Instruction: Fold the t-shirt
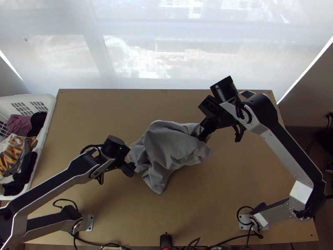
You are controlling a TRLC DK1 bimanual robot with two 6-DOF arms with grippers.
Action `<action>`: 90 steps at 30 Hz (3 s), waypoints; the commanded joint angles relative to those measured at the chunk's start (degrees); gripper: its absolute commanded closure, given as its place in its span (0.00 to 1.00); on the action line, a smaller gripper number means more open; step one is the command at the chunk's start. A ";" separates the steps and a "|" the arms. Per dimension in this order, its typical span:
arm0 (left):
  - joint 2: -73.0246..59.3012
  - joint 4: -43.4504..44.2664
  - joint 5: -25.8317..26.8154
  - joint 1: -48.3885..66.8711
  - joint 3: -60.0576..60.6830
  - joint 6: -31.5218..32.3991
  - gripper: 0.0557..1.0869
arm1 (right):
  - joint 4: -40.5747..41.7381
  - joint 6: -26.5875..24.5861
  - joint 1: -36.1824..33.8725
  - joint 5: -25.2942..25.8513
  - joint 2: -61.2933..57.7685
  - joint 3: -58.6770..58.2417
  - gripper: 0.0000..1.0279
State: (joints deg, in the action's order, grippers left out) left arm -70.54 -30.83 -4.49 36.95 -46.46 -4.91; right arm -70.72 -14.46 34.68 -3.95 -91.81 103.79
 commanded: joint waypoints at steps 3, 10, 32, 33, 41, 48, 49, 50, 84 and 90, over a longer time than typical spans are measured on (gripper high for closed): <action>-5.48 4.55 0.18 7.26 0.40 -1.07 0.06 | -1.26 0.04 -1.10 1.22 0.05 0.98 0.97; -8.21 4.81 0.89 7.52 0.23 -1.07 0.06 | -1.62 0.13 -1.28 1.75 -0.21 0.89 0.97; -10.49 1.83 4.84 4.80 -3.64 -0.19 0.97 | -2.06 0.13 -1.80 2.80 0.67 1.33 0.97; -9.53 1.12 4.84 3.66 -4.26 -0.54 0.97 | -2.06 0.13 -2.24 2.80 0.67 1.77 0.97; -1.35 -4.59 4.84 -7.33 -13.40 -3.97 0.97 | -3.37 -0.13 -6.46 2.98 0.58 7.57 0.97; 3.57 -5.38 4.84 -15.33 -24.12 -3.79 0.97 | -4.16 -0.66 -9.01 5.44 1.90 14.34 0.97; 4.45 -5.03 4.93 -16.03 -25.70 -3.62 0.97 | -4.16 -0.75 -9.28 5.97 2.25 15.57 0.97; 5.24 -4.41 4.84 -16.47 -27.11 -3.35 0.97 | -4.16 -0.75 -9.36 6.41 2.51 16.71 0.97; 20.62 -12.06 -0.52 -13.75 -44.25 3.50 0.97 | -8.12 -4.61 3.56 19.59 17.98 15.57 0.97; 23.43 -16.28 0.18 -9.62 -41.35 6.31 0.97 | -11.28 -4.35 6.81 19.33 19.12 14.34 0.97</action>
State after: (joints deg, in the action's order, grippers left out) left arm -50.06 -43.13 -4.93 23.77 -90.21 -1.04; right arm -78.94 -19.31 38.46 15.49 -74.37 119.79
